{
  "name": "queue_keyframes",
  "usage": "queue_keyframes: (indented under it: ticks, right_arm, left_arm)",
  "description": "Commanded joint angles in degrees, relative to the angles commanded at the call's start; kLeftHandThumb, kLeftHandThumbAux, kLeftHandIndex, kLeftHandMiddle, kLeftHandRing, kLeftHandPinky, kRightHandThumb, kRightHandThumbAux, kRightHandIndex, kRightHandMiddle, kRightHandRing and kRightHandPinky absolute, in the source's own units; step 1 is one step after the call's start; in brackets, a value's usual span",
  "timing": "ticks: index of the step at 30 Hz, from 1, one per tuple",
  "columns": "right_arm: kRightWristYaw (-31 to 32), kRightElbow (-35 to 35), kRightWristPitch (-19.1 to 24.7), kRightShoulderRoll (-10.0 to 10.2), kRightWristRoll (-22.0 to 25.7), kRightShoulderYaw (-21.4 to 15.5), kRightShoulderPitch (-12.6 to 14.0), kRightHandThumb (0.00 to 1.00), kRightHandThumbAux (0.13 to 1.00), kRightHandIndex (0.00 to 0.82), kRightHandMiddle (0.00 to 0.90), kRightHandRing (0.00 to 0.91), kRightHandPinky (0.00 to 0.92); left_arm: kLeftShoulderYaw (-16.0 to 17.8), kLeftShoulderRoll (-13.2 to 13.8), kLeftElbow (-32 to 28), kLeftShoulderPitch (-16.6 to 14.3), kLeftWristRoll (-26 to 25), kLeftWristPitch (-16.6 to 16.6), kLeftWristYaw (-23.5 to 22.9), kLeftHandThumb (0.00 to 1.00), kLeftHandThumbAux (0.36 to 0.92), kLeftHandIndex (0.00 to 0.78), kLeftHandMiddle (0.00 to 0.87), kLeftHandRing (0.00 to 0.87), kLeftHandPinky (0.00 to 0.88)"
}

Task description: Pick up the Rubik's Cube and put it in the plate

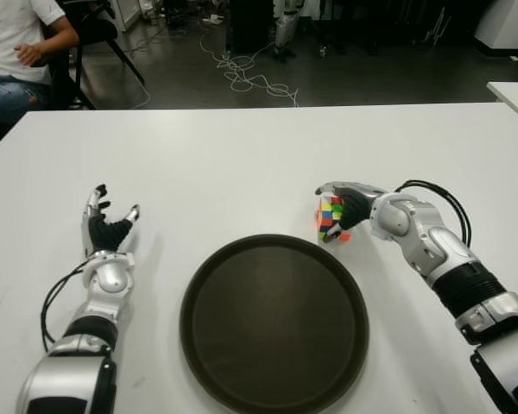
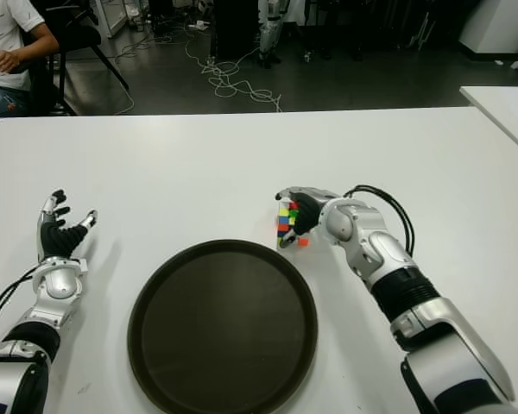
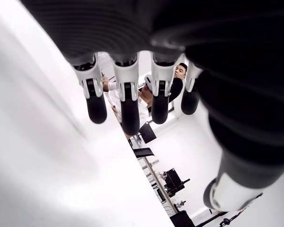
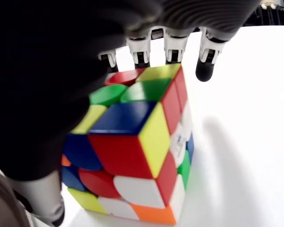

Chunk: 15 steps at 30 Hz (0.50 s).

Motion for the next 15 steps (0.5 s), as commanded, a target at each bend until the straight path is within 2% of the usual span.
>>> queue_keyframes:
  ticks: [2,9,15]
  right_arm:
    - [-0.2,0.1,0.0,0.0,0.1,-0.1,0.1,0.000,0.759,0.001,0.064,0.038,0.000]
    - [-1.1,0.3,-0.6,0.0,0.1,-0.2,0.3,0.000,0.725,0.000,0.056,0.033,0.000]
    - [-1.5,0.4,-0.8,0.0,0.0,-0.1,0.5,0.000,0.723,0.000,0.053,0.029,0.000]
  left_arm:
    - [0.0,0.0,0.0,0.0,0.1,0.2,0.1,0.014,0.738,0.103,0.150,0.142,0.116]
    - [0.4,-0.2,-0.1,0.0,-0.5,0.0,-0.1,0.018,0.740,0.113,0.162,0.171,0.191]
    - [0.4,-0.2,-0.2,0.1,-0.6,-0.1,-0.2,0.010,0.728,0.112,0.162,0.168,0.179]
